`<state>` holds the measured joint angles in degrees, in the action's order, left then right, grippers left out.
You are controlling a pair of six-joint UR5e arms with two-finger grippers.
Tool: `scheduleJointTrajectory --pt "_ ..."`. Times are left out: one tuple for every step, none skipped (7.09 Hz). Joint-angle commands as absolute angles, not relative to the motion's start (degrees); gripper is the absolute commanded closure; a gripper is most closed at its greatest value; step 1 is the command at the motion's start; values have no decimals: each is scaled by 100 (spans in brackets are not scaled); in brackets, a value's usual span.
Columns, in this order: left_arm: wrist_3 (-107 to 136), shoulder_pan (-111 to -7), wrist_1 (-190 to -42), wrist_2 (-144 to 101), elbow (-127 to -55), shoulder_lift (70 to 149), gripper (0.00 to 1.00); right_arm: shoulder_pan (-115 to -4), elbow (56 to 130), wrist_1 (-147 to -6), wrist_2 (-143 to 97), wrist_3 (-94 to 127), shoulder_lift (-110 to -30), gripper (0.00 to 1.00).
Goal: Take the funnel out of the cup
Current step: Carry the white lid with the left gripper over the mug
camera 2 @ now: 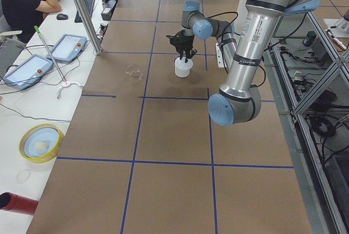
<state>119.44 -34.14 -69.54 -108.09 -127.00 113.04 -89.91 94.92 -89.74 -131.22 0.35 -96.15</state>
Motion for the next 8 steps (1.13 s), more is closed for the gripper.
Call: scheduleJointTrajectory --pt "11953 -3375 -6776 -11030 -11974 12074 100 -8991 9492 -8974 -13122 35 -9615 0" --pt "11953 -3323 -6802 -11135 -11814 12111 100 -8991 9492 -8974 -13122 35 -9615 0" --pt "11953 -3235 -6820 -11144 -11804 12137 100 -8991 9492 -8974 -13122 35 -9615 0" --pt "11953 -3086 -6812 -11136 -11725 12172 100 -8991 9492 -8974 -13122 35 -9615 0" --pt "11953 -3041 -6820 -11136 -11707 12216 100 -8991 9492 -8974 -13122 35 -9615 0" --pt "11953 -3041 -6855 -11136 -11690 12260 100 -8991 9492 -8974 -13122 35 -9615 0" --pt "11936 -3041 -6855 -11127 -11637 12330 100 -8991 9492 -8974 -13122 35 -9615 0" --pt "11918 -3041 -6855 -11118 -11628 12322 100 -8991 9492 -8974 -13122 35 -9615 0"
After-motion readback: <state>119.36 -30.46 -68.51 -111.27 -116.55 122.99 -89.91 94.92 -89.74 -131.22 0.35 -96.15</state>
